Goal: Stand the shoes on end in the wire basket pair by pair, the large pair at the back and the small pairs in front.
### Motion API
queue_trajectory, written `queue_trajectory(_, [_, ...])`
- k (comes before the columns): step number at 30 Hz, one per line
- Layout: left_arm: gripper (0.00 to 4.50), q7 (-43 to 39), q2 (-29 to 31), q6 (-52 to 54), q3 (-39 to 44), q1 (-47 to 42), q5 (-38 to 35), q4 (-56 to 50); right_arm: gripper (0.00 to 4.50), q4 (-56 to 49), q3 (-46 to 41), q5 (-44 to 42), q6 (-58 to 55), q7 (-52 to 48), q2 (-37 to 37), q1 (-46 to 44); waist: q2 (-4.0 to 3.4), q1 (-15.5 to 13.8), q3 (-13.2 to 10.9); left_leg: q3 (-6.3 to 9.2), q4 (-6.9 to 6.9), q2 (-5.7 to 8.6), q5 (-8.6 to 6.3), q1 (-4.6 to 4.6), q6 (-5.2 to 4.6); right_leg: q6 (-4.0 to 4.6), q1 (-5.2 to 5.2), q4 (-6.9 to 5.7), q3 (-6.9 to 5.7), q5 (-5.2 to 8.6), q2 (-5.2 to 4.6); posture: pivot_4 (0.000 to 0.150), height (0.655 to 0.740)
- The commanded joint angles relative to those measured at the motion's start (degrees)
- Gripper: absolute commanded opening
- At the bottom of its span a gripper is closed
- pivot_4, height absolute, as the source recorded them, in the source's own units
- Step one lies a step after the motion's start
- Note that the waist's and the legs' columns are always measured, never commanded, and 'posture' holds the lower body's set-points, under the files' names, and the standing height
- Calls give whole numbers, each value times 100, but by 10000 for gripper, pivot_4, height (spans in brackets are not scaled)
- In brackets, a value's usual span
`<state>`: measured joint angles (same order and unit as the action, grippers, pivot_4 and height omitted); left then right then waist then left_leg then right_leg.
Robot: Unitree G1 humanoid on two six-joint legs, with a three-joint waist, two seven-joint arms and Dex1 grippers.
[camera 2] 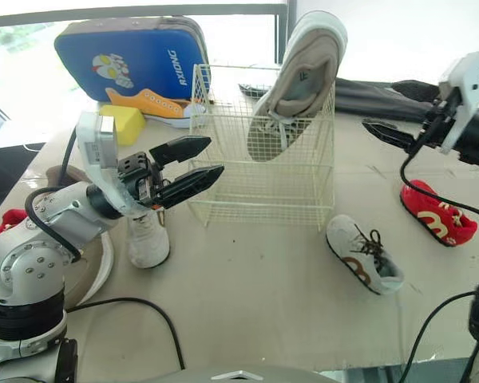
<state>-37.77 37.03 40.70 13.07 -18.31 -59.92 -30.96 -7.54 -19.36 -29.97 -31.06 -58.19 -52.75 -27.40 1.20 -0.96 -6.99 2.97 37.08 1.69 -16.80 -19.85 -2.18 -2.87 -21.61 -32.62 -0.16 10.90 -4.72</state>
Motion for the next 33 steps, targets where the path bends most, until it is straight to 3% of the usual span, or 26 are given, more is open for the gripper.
queue_trajectory(1, [45000,-222,29,-21,-125,-17,-131,-236,44606,-1568,-737,-582,-703,8,-215,1089,7,6,3,0,1,-1,0,2,0,1,2,-1,-1,3,-2,1500,7400])
queue_trajectory(7, [45000,-570,92,25,-501,200,-84,-388,44606,-3170,-1284,-1634,-1706,1060,305,2343,10,14,1,-9,4,-5,-15,8,-24,-16,4,-6,0,33,-11,1500,7400])
queue_trajectory(13, [45000,-986,375,61,-844,277,118,-501,44606,-3625,-1483,-1014,-1700,1280,143,3694,15,-38,-2,17,3,0,-16,2,-24,-40,1,-7,-18,50,-12,1500,7400])
queue_trajectory(15, [45000,-1108,468,-2,-953,265,334,-462,44606,-3646,-1777,-1257,-1604,1159,191,3781,15,-41,-3,16,4,3,-16,-1,-24,-39,2,-4,-16,49,-14,1500,7400])
queue_trajectory(20, [45000,-649,594,349,-52,502,-553,-319,44606,-4165,-1611,-1833,-960,906,568,3766,19,20,-9,24,-2,-7,-18,5,-26,-53,3,-6,-20,57,-11,1500,7400])
queue_trajectory(24, [45000,-518,988,673,1855,1811,-1162,37,44606,-4161,-735,-2061,-323,893,985,2919,24,161,-13,32,-33,-33,-18,15,-18,-57,-3,-7,-28,59,10,1500,7400])
queue_trajectory(26, [45000,-473,1062,732,2403,2281,-1283,143,44606,-4024,-242,-1877,-182,930,1079,2533,25,169,-16,35,-45,-44,-17,23,-9,-56,-4,-10,-32,59,16,1500,7400])
queue_trajectory(30, [45000,508,600,520,3356,3131,-1058,1,44606,-3156,1213,-985,192,826,1333,1388,31,50,-19,61,-53,-39,-5,19,15,-54,-6,-2,-59,61,6,1500,7400])
queue_trajectory(33, [45000,703,286,359,3960,3936,-795,-300,44606,-2499,2138,-554,159,853,1716,513,42,44,-23,52,-53,-35,-3,21,20,-53,-10,-1,-53,60,-28,1500,7400])
